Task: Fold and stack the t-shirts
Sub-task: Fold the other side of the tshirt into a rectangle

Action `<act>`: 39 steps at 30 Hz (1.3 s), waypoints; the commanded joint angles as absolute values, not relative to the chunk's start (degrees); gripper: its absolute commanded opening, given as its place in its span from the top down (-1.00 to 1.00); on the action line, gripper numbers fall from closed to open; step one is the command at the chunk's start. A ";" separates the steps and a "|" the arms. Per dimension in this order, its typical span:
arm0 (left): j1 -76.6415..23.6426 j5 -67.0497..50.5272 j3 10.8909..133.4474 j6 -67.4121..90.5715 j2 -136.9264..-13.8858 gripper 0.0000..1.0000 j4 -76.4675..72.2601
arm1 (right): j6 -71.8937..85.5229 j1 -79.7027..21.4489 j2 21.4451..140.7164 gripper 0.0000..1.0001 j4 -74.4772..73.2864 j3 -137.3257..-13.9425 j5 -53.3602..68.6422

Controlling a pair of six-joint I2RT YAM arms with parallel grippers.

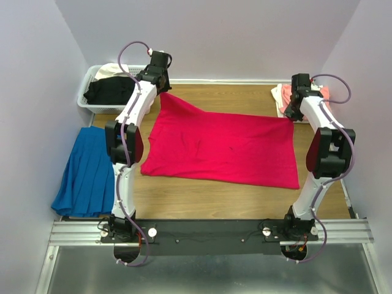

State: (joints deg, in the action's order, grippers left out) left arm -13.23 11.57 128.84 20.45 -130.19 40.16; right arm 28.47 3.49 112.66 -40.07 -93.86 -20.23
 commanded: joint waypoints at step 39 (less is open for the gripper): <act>-13.01 14.68 74.36 21.88 -97.82 1.00 35.51 | 36.73 3.96 84.20 0.91 -42.80 -54.15 -18.81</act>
